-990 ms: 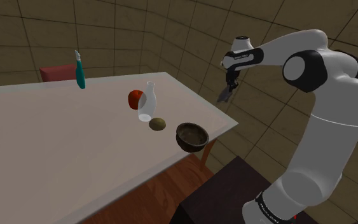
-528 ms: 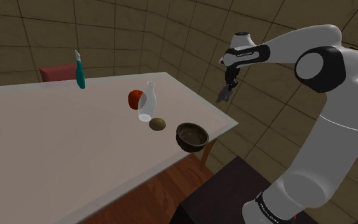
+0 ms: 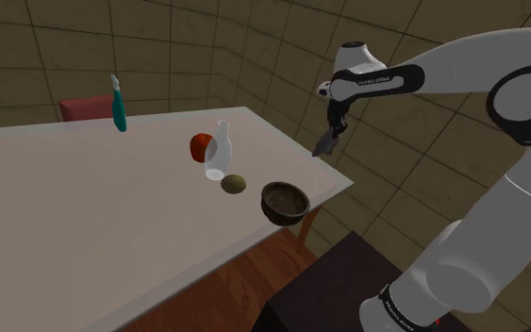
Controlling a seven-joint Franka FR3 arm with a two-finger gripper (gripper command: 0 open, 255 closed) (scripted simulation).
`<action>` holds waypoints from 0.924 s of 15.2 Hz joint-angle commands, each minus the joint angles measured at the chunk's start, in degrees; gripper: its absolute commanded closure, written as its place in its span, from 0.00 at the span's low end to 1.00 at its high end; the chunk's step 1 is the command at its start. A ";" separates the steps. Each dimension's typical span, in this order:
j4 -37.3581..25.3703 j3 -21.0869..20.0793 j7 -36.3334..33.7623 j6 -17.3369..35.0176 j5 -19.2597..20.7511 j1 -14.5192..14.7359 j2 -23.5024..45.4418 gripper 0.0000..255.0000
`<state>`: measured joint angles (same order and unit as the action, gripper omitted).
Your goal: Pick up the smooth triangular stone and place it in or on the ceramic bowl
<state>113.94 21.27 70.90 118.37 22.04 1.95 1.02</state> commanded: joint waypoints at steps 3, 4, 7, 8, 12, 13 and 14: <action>4.20 -2.79 -5.83 -2.74 1.86 2.72 -5.09 1.00; 5.11 -3.56 -7.19 -3.45 2.12 3.34 -6.22 1.00; 7.46 -6.03 -11.16 -5.66 2.50 5.15 -9.26 1.00; 8.11 -6.88 -12.45 -6.42 2.50 5.76 -10.16 1.00; 10.06 -10.43 -17.47 -9.50 1.94 8.17 -13.16 1.00; 10.39 -11.34 -18.70 -10.28 1.68 8.78 -13.76 1.00; 10.64 -12.24 -19.92 -11.06 1.38 9.40 -14.29 1.00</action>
<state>124.72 10.12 52.44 108.45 23.82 10.59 -12.86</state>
